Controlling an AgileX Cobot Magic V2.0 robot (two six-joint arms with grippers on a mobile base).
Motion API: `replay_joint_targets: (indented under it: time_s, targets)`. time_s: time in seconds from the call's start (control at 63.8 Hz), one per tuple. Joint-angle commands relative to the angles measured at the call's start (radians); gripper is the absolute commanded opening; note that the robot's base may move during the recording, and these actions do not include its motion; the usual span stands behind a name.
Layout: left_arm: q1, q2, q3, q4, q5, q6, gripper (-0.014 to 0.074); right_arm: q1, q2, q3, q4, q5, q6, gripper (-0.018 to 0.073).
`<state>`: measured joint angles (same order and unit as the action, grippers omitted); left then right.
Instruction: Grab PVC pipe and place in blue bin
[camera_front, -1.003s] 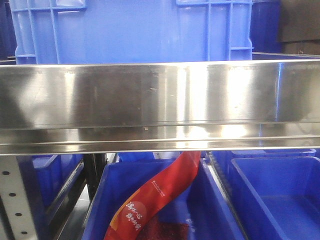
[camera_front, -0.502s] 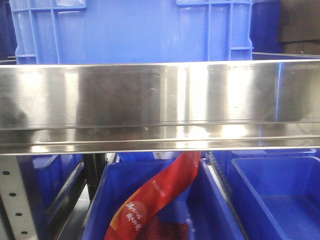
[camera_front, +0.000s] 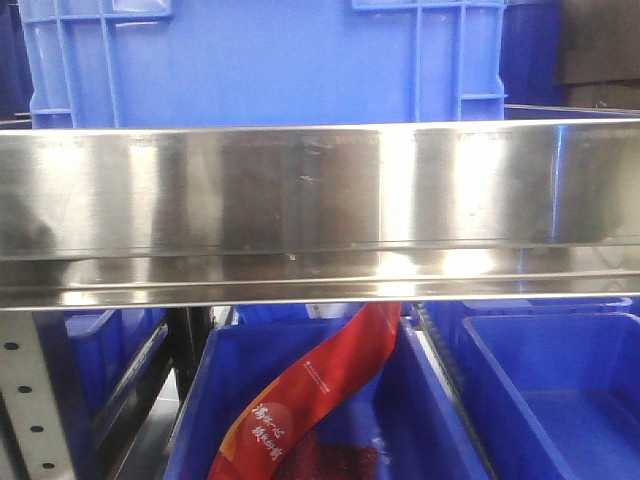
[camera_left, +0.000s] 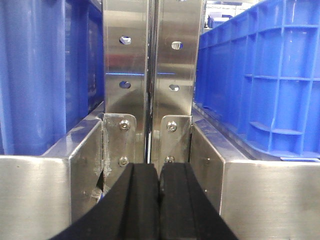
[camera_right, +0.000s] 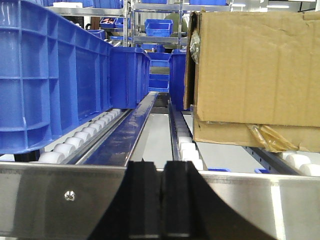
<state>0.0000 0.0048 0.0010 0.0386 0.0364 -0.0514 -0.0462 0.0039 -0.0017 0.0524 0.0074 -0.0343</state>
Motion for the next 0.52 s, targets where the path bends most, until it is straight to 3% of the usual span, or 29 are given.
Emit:
replay_joint_targets:
  time_s: [0.0, 0.502]
  targets:
    - [0.002, -0.005, -0.001, -0.003, -0.009, -0.002, -0.0111, -0.005, -0.004, 0.002, -0.005, -0.015, -0.003, -0.0168]
    - [0.002, -0.005, -0.001, -0.003, -0.009, -0.002, -0.0111, -0.005, -0.004, 0.002, -0.005, -0.015, -0.003, -0.0168]
